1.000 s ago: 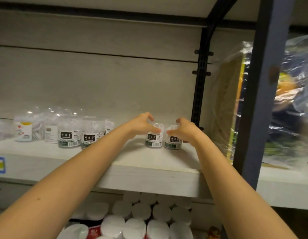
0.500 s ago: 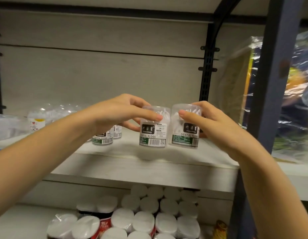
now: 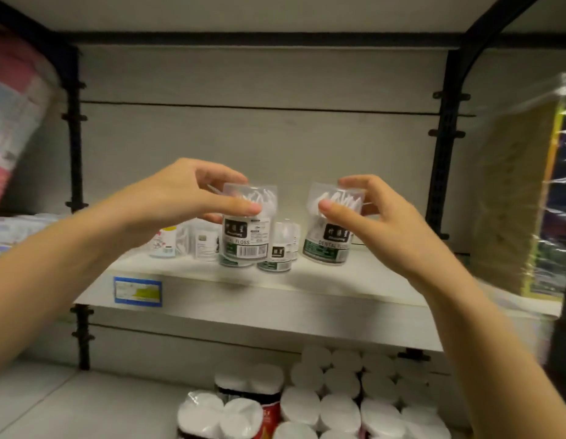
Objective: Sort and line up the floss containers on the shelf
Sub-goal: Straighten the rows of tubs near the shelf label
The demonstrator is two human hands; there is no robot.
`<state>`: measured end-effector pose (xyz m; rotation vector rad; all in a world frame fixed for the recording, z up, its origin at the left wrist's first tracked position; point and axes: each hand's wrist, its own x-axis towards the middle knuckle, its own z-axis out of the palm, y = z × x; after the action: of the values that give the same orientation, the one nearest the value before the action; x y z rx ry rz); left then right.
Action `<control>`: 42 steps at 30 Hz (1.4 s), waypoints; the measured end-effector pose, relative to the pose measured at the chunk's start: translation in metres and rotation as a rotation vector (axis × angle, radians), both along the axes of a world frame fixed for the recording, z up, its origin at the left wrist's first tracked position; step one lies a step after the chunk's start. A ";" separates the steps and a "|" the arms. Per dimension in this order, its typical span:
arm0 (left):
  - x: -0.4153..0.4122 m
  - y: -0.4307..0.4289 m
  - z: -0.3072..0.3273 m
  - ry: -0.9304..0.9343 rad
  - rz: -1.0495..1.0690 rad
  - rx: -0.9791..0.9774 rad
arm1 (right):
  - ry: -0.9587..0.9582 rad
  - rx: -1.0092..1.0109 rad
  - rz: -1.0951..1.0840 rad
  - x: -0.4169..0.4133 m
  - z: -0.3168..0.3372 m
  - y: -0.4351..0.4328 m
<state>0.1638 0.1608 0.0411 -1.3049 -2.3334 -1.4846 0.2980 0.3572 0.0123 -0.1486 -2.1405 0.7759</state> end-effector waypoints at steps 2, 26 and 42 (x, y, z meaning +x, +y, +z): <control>-0.017 -0.011 -0.004 0.036 0.024 -0.010 | -0.008 -0.018 -0.028 -0.020 -0.004 -0.018; -0.092 0.006 -0.051 0.296 -0.077 -0.100 | -0.228 0.088 -0.344 -0.077 -0.029 -0.055; -0.178 -0.081 0.016 0.347 0.066 -0.363 | -0.399 0.469 -0.189 -0.162 0.044 -0.111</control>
<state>-0.0146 0.0799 0.0572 -1.4061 -2.4441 -0.7583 0.1362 0.2458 0.0567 -0.2686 -2.5765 0.1251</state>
